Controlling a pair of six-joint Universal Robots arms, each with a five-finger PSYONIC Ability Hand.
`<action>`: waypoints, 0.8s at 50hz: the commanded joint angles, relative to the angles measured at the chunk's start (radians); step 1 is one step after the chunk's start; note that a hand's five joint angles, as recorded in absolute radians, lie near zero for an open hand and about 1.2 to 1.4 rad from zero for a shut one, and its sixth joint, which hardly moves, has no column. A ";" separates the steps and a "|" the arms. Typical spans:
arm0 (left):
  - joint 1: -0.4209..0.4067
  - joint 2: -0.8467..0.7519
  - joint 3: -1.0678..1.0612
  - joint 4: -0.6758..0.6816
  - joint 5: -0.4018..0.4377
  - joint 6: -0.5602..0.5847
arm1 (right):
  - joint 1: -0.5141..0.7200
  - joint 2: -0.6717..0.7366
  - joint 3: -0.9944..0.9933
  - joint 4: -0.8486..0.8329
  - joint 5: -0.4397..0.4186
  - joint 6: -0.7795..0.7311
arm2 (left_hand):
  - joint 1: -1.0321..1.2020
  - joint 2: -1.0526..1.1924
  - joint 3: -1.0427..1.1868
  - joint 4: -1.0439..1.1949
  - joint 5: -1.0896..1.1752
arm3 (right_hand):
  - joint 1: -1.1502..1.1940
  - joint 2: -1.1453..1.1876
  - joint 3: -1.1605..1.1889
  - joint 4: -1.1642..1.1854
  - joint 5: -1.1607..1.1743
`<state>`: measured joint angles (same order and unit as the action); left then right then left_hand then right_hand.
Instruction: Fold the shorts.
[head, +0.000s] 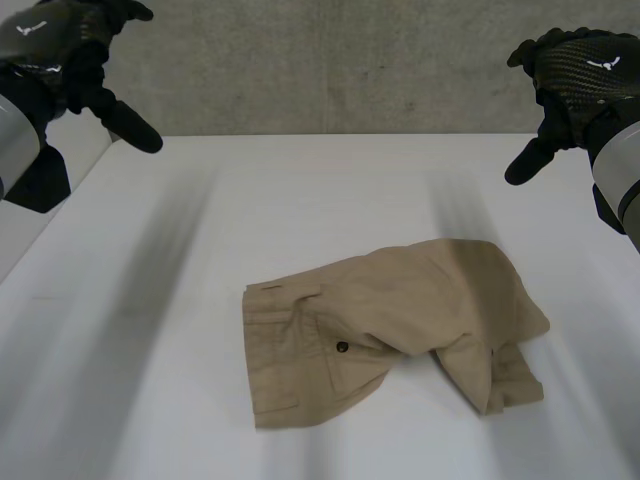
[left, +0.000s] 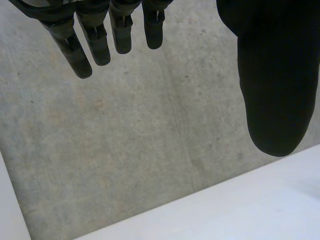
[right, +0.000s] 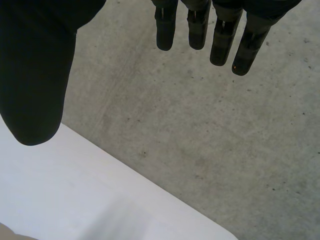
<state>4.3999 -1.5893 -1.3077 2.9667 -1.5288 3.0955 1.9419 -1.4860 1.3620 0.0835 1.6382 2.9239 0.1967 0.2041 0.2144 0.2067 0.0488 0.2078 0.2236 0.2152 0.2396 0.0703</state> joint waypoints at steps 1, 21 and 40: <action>-0.027 -0.029 -0.007 -0.006 -0.004 0.002 | -0.004 0.001 0.008 -0.005 -0.004 0.006 | -0.010 -0.017 -0.027 -0.020 -0.036 | -0.033 -0.049 -0.041 -0.065 -0.070; -0.253 -0.297 -0.010 -0.144 0.004 0.262 | -0.006 0.006 0.035 -0.013 -0.032 -0.005 | 0.034 0.027 0.017 0.024 0.008 | -0.033 -0.049 -0.041 -0.065 -0.070; -0.225 -0.456 0.016 -0.086 -0.027 0.347 | -0.006 0.035 0.051 -0.014 -0.081 -0.035 | 1.200 1.192 1.182 1.190 1.173 | -0.033 -0.049 -0.041 -0.065 -0.070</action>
<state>4.1276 -2.0308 -1.3014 2.8345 -1.5474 3.4479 1.9336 -1.4689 1.4084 0.0683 1.5619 2.9066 1.1163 1.1402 1.1274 1.1345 0.9346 0.2079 0.2236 0.2152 0.2396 0.0703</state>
